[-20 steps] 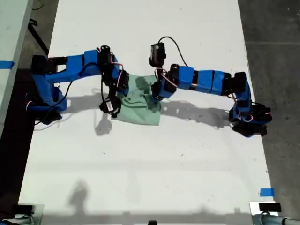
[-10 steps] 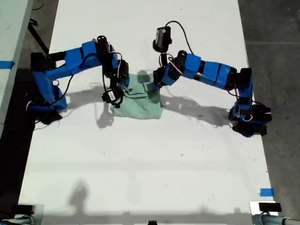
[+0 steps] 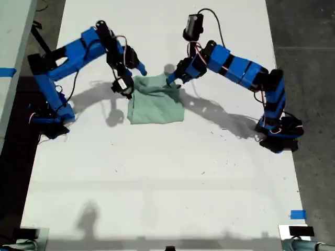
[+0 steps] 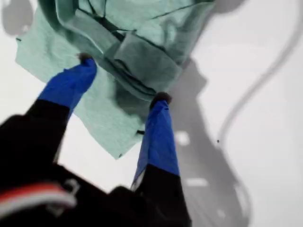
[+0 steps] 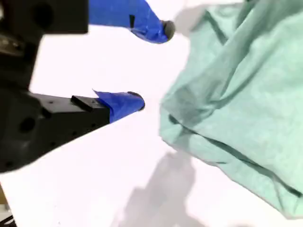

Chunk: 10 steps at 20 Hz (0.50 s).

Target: Fold t-shirt

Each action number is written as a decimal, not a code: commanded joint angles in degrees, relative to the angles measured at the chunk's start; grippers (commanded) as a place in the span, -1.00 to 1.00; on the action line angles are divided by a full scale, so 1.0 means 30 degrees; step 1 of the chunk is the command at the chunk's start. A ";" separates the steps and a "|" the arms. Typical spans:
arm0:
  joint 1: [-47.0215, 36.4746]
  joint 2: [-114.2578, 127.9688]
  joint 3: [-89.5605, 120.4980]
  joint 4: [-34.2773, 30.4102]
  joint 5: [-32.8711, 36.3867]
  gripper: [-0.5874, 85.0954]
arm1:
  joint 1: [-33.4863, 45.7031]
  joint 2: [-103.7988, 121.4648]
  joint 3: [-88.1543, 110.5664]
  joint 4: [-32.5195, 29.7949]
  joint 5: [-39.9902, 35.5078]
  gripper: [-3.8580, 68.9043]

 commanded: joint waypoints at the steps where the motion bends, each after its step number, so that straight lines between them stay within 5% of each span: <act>1: -0.2373 0.7031 0.0439 0.0703 0.0674 -0.43 | 0.1699 0.5068 -0.1201 0.1494 -0.1055 -0.26; 4: -0.4541 1.2949 0.2578 0.0996 0.1348 -0.45 | 0.3398 1.0635 0.1758 0.2637 -0.1582 -0.30; 10: -0.4482 2.3965 1.1953 -0.0059 0.0937 -0.55 | 0.3516 2.5049 1.3799 0.3018 0.0146 -0.44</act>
